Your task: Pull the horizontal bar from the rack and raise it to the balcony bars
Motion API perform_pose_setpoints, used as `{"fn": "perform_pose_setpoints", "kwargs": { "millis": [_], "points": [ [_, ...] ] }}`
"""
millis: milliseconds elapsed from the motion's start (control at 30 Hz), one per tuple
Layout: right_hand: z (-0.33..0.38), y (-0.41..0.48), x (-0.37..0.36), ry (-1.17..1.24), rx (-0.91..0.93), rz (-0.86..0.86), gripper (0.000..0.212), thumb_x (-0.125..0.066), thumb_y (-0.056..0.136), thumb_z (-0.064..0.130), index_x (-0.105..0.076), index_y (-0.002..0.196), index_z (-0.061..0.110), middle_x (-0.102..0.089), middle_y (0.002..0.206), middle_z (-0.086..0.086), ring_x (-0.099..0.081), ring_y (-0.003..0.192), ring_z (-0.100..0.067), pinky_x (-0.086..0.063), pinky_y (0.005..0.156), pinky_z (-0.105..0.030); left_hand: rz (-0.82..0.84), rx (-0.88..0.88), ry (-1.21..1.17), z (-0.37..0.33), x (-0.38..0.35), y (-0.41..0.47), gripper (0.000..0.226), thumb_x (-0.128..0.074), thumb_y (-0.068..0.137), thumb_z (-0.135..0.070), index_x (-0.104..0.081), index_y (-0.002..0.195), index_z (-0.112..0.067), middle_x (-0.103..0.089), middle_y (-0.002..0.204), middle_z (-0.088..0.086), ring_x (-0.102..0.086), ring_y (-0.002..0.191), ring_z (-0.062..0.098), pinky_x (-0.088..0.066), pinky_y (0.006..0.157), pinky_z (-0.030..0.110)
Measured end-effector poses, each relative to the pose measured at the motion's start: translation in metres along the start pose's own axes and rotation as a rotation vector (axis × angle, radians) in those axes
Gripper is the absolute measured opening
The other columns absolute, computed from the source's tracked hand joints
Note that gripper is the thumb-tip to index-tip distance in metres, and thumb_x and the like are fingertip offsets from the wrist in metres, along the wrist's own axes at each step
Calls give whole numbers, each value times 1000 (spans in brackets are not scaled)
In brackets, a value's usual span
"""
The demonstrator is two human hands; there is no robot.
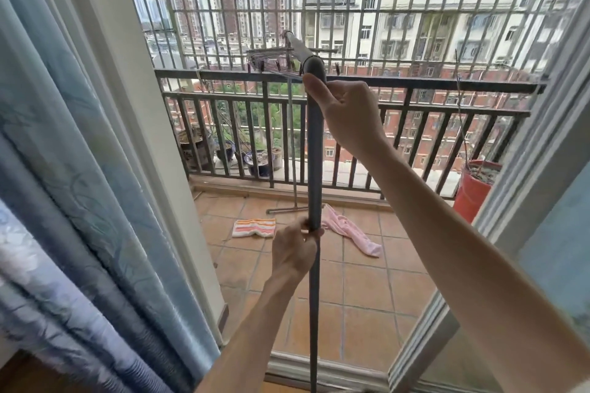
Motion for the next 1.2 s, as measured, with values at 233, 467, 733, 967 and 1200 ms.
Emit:
{"fn": "perform_pose_setpoints", "kwargs": {
  "millis": [233,467,733,967,1200],
  "points": [
    [-11,23,-16,-43,22,-1,57,-56,95,51,-47,50,17,-42,44,9,-30,35,-3,-27,46,-23,-4,9,9,9,1,24,20,-71,84,-29,-71,102,-20,-75,96,-1,-69,86,18,-55,74,32],
    [-18,37,-25,-5,74,-32,61,-56,95,51,-67,69,-3,-60,56,-17,-42,46,-18,-33,52,-30,-27,-21,-1,13,3,37,18,-74,82,-23,-72,99,-21,-75,93,-4,-68,83,11,-41,65,6],
    [-4,72,-53,0,42,7,55,-57,96,47,-54,56,10,-46,48,4,-36,41,-12,-33,52,-23,-89,34,26,24,32,62,19,-71,85,-25,-71,102,-18,-75,95,-1,-70,87,20,-56,78,36],
    [12,87,-87,44,98,-13,60,-58,95,47,-63,66,-4,-57,54,-9,-44,44,-21,-41,54,-30,-119,34,15,42,67,73,19,-74,82,-25,-72,101,-21,-76,90,-5,-70,83,15,-56,75,32],
    [15,104,-73,22,95,-76,57,-58,96,44,-52,52,9,-45,46,0,-34,35,-7,-30,47,-19,-28,-72,-80,30,61,95,20,-75,81,-22,-73,100,-19,-76,92,-6,-70,82,13,-58,74,37]
  ]
}}
Point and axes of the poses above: each hand's wrist, its own y-axis towards the middle knuckle, its own x-axis out of the back of the hand, z = x × y, the point moved 7 cm from there along y, towards the middle knuckle
